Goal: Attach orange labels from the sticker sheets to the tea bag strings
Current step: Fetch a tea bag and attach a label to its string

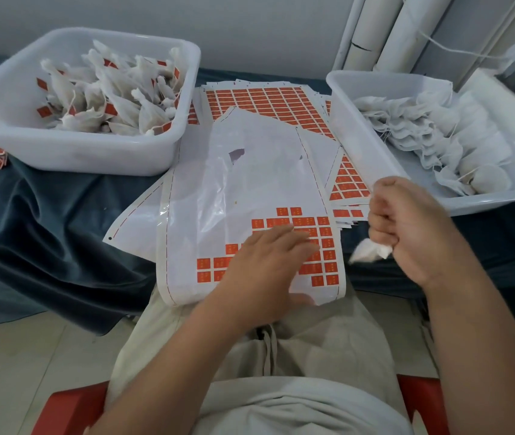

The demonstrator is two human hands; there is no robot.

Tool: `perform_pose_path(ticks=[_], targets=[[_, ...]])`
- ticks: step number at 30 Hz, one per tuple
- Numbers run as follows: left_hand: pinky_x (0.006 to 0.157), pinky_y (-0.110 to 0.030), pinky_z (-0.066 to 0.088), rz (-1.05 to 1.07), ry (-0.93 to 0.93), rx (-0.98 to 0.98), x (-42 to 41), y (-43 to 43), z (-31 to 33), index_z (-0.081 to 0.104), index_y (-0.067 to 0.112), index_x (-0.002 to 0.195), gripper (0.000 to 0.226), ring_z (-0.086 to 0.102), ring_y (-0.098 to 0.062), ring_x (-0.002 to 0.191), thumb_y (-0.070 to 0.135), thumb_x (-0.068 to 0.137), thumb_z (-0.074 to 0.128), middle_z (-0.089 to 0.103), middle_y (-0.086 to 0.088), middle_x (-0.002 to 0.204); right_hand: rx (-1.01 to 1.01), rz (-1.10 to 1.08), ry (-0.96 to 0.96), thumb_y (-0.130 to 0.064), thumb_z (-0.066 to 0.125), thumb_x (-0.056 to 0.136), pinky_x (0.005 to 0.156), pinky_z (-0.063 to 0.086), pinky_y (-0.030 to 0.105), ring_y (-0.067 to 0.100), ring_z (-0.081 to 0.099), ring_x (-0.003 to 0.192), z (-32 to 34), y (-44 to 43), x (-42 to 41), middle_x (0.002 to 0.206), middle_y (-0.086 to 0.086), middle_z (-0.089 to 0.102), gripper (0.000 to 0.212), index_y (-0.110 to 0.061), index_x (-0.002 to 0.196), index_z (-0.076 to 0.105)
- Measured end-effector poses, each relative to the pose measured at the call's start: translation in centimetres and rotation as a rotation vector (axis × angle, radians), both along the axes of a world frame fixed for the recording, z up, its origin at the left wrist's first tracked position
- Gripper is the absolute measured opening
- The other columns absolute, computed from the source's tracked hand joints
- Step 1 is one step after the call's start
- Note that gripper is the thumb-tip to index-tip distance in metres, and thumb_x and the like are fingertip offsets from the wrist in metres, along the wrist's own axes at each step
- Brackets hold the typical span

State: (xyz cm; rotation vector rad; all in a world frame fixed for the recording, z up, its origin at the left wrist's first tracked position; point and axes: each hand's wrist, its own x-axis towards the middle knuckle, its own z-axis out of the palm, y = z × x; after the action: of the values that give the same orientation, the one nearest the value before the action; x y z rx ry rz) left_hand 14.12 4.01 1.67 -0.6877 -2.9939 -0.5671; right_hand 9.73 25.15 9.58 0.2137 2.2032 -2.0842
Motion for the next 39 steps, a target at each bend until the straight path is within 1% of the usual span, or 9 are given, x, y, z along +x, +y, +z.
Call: perform_pose_path(ticks=[3, 5, 7, 12, 16, 19, 24, 33, 39], targets=[[0.121, -0.041, -0.007, 0.018, 0.096, -0.042, 0.0, 1.0, -1.3, 0.038, 0.041, 0.156, 0.073, 0.026, -0.016, 0.157, 0.052, 0.093, 0.073, 0.037, 0.015, 0.166, 0.434, 0.168, -0.15, -0.041, 0.055, 0.108, 0.053, 0.035, 0.023, 0.003, 0.041, 0.05, -1.1, 1.5, -0.3, 0.057, -0.017, 0.051, 0.024, -0.024, 0.099, 0.069], [0.126, -0.046, 0.016, 0.053, 0.138, 0.062, -0.2, 0.5, -0.9, 0.052, 0.04, 0.148, 0.059, 0.045, -0.014, 0.147, 0.051, 0.094, 0.072, 0.053, 0.015, 0.155, 0.552, 0.286, -0.21, -0.05, 0.056, 0.104, 0.061, 0.037, 0.022, -0.007, 0.054, 0.051, -1.2, 1.9, -0.2, 0.059, -0.029, 0.059, 0.027, -0.029, 0.101, 0.073], [0.113, -0.043, 0.048, 0.123, 0.16, 0.203, -0.5, -0.2, -0.2, 0.066, 0.037, 0.136, 0.046, 0.066, -0.013, 0.125, 0.049, 0.092, 0.075, 0.068, 0.015, 0.137, 0.593, 0.327, -0.219, -0.062, 0.059, 0.096, 0.069, 0.041, 0.025, -0.012, 0.063, 0.07, -1.2, 1.6, -0.1, 0.077, -0.034, 0.069, 0.035, -0.031, 0.102, 0.075], [0.09, -0.022, 0.05, 0.314, 0.102, 0.374, -0.5, -0.9, 1.3, 0.072, 0.036, 0.129, 0.032, 0.072, -0.011, 0.104, 0.039, 0.097, 0.072, 0.074, 0.015, 0.126, 0.53, 0.373, -0.059, -0.094, 0.064, 0.06, 0.086, 0.05, 0.029, -0.002, 0.067, 0.105, -1.1, 0.4, 0.2, 0.113, -0.023, 0.074, 0.071, -0.046, 0.113, 0.071], [0.082, -0.01, 0.047, 0.33, 0.086, 0.456, -0.5, -1.3, 2.1, 0.071, 0.037, 0.131, 0.032, 0.068, -0.005, 0.099, 0.039, 0.1, 0.067, 0.075, 0.017, 0.123, 0.433, 0.375, 0.143, -0.069, 0.074, 0.076, 0.099, 0.054, 0.036, -0.002, 0.068, 0.108, -1.2, -0.5, 0.5, 0.116, -0.029, 0.073, 0.045, -0.049, 0.117, 0.073], [0.092, -0.026, 0.058, 0.304, 0.053, 0.529, -0.3, -1.7, 3.1, 0.062, 0.04, 0.137, 0.038, 0.069, -0.006, 0.106, 0.047, 0.099, 0.065, 0.072, 0.019, 0.127, 0.417, 0.32, 0.193, -0.068, 0.08, 0.076, 0.083, 0.057, 0.025, -0.008, 0.065, 0.087, -0.9, -0.6, 0.6, 0.093, -0.033, 0.07, 0.052, -0.043, 0.121, 0.069], [0.109, -0.038, 0.047, 0.277, 0.255, 0.465, 0.2, -1.6, 4.4, 0.063, 0.034, 0.134, 0.04, 0.067, -0.014, 0.119, 0.049, 0.097, 0.068, 0.069, 0.012, 0.136, 0.327, 0.236, 0.332, -0.064, 0.074, 0.081, 0.087, 0.056, 0.028, 0.004, 0.072, 0.103, -1.2, -1.3, 1.4, 0.109, -0.016, 0.078, 0.036, -0.043, 0.109, 0.077], [0.086, -0.026, 0.051, 0.117, 0.511, 0.349, 0.3, -2.2, 5.2, 0.076, 0.014, 0.127, 0.041, 0.071, -0.02, 0.104, 0.042, 0.104, 0.057, 0.076, -0.002, 0.122, 0.311, 0.412, 0.426, -0.033, 0.07, 0.1, 0.059, 0.045, 0.006, -0.005, 0.062, 0.063, -0.5, -1.5, 2.2, 0.072, -0.018, 0.07, 0.012, -0.036, 0.098, 0.081], [0.081, -0.022, 0.054, 0.043, 0.33, 0.451, 0.4, -2.5, 5.4, 0.076, 0.019, 0.128, 0.046, 0.066, -0.011, 0.107, 0.048, 0.106, 0.047, 0.075, 0.005, 0.123, 0.436, 0.442, 0.398, -0.054, 0.063, 0.095, 0.074, 0.056, 0.039, 0.025, 0.068, 0.082, -0.1, -0.9, 1.9, 0.089, 0.004, 0.074, 0.029, -0.031, 0.104, 0.079]])
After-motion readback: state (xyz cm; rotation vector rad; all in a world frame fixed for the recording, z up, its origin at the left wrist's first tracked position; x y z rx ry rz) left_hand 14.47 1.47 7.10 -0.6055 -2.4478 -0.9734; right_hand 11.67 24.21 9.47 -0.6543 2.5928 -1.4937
